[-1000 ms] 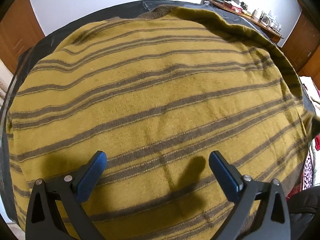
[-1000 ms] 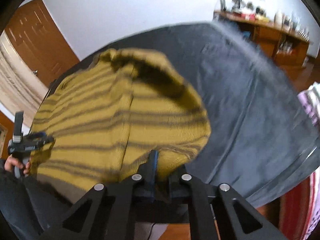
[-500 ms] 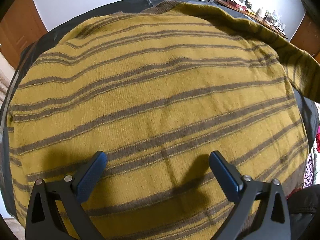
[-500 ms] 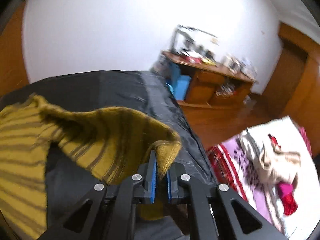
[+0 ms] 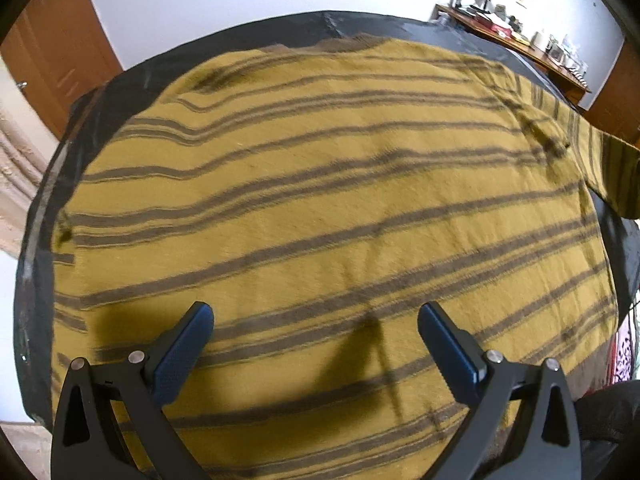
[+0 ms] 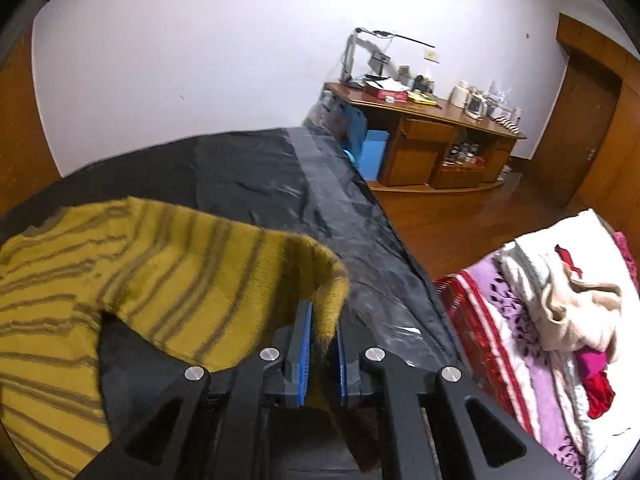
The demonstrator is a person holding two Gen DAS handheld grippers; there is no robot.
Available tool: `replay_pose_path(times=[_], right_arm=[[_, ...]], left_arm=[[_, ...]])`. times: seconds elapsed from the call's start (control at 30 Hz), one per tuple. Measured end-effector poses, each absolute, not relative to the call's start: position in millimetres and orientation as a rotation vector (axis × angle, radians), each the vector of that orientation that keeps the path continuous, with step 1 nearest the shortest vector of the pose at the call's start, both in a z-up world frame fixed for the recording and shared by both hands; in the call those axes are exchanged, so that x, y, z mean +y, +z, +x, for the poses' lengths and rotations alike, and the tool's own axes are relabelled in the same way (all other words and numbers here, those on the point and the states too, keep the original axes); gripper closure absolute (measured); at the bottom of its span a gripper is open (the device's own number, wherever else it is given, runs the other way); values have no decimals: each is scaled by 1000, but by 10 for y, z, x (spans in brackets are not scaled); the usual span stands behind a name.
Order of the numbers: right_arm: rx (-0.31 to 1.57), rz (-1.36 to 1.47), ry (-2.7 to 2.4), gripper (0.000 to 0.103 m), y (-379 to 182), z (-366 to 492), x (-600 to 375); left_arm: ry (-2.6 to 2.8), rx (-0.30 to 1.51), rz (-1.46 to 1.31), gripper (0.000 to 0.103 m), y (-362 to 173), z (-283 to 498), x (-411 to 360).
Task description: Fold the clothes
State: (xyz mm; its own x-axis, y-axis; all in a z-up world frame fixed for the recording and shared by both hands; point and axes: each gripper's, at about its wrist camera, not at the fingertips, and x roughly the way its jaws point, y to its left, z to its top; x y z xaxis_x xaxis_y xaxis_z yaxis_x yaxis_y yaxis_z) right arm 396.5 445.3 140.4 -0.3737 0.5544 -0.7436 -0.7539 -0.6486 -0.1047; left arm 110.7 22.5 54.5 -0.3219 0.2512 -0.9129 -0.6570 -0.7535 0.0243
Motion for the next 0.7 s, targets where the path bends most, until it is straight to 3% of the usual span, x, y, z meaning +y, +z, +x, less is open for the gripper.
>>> replay_pose_path(times=[0.1,0.13,0.17,0.2,0.7], right_arm=[[329,-974,2110,78,1485,3865,4412],[323,-968,2120,59,1514,3828,4394],[325,-954,2127,33,1546,3813,4380],[328,-938,2135,27,1578,3799,4366],[471,-1205,2231,27,1103,2862,3984]], left_arm=[[2127,534,-1348,0,602,1027,143],[2134,531,-1348,0,608,993,127],[2137,529,-1348,0,607,958,108],[2140,526,-1350,0,601,914,88],[2109,536,-1370,0,421,293,310]])
